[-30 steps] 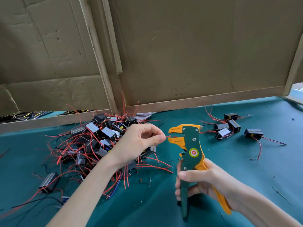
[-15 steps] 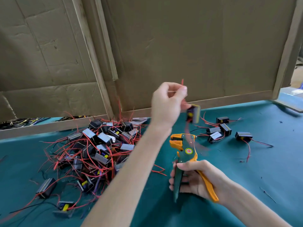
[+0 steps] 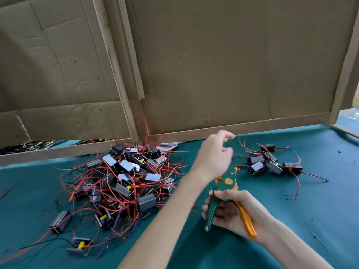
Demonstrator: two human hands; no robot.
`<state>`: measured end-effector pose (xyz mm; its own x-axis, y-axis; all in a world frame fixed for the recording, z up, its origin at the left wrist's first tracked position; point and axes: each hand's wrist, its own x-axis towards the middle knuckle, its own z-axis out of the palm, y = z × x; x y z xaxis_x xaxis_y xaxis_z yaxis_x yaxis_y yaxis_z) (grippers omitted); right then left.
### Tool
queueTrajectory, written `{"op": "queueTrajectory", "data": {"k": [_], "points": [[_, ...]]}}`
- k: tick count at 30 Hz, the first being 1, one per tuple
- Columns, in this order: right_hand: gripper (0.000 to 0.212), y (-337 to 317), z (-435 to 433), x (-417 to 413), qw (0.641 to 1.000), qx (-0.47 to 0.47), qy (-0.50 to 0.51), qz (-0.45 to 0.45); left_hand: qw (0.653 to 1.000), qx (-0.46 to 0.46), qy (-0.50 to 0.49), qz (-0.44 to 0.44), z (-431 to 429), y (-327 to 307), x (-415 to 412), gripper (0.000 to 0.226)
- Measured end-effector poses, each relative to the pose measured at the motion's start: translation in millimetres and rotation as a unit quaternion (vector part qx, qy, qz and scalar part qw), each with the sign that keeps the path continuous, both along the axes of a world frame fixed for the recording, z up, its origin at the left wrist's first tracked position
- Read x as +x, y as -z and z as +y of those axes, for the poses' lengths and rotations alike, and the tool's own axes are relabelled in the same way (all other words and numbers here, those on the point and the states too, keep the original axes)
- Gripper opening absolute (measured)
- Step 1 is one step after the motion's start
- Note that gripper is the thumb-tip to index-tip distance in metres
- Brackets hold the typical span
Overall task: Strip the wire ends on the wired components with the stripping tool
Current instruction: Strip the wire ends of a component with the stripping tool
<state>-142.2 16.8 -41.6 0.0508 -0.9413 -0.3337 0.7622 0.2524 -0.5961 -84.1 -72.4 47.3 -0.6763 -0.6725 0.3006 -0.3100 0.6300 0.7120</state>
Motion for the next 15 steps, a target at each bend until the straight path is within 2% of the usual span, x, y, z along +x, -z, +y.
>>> {"op": "queueTrajectory", "data": {"k": [2,3,5,7,11,15], "points": [[0.024,1,-1,0,1.0,-0.007,-0.002,-0.002,0.99,-0.099,-0.024,-0.092,-23,-9,42,0.038],[0.023,1,-1,-1,1.0,-0.007,-0.002,0.0,0.978,-0.12,-0.038,-0.165,-35,-12,63,0.039],[0.017,1,-2,-1,1.0,-0.004,0.003,0.006,0.941,-0.118,-0.062,-0.311,-56,-14,96,0.041],[0.014,0,-2,0,1.0,0.0,0.012,0.011,0.911,-0.098,-0.074,-0.393,-68,-10,117,0.041],[0.013,-1,-1,1,1.0,0.0,0.009,0.019,0.881,-0.115,-0.097,-0.448,-83,8,133,0.041],[0.022,0,0,1,1.0,0.0,0.002,0.027,0.888,-0.16,-0.1,-0.418,-91,18,136,0.022]]}}
